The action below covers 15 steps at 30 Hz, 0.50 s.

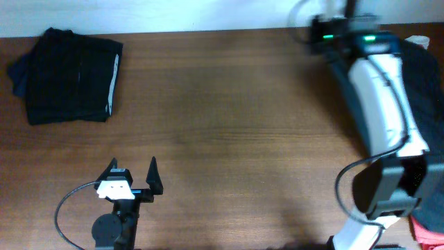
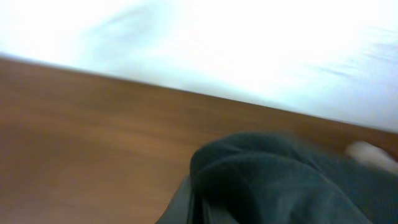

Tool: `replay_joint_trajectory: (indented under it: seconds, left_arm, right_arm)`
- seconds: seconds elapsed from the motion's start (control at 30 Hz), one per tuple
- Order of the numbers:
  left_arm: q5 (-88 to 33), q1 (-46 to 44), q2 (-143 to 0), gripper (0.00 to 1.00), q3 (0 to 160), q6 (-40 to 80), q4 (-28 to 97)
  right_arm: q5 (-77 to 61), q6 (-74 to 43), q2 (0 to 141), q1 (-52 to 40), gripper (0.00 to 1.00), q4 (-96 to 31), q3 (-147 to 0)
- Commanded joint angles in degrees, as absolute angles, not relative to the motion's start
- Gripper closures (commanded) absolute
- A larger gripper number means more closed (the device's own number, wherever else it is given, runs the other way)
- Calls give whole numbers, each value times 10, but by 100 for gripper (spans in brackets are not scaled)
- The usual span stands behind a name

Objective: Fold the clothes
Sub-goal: 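Drag the dark green shirt with the right gripper onto the table center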

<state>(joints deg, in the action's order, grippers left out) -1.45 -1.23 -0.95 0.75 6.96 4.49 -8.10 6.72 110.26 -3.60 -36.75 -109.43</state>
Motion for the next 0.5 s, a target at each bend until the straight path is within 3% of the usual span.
replay_joint_trajectory:
  seconds: [0.0, 0.23, 0.27, 0.3, 0.37, 0.4, 0.43, 0.47]
  left_arm:
    - [-17, -15, -7, 1, 5, 73, 46]
    - [-17, -15, -7, 1, 5, 73, 46]
    - [-17, -15, -7, 1, 5, 73, 46]
    - [-17, -15, -7, 1, 5, 73, 46]
    - [-17, -15, -7, 1, 5, 73, 46]
    - [-17, -15, -7, 1, 5, 73, 46]
    - [-17, -15, -7, 1, 5, 73, 46]
    - [-17, -15, -7, 1, 5, 73, 46]
  right_arm:
    - [-107, 24, 1100, -204, 96, -363, -1108]
    - [-107, -24, 1166, -465, 96, -340, -1108]
    - [-103, -24, 1165, -481, 90, -340, -1108]
    - [-90, -24, 1160, -492, 54, -345, -1110]
    - [-55, -25, 1146, -494, 29, -383, -1127]
    - [-41, -25, 1137, -490, 7, -422, -1145]
    - [-32, -25, 1125, -481, 1, -473, -1169]
    - [-21, -25, 1116, -471, 2, -514, -1190]
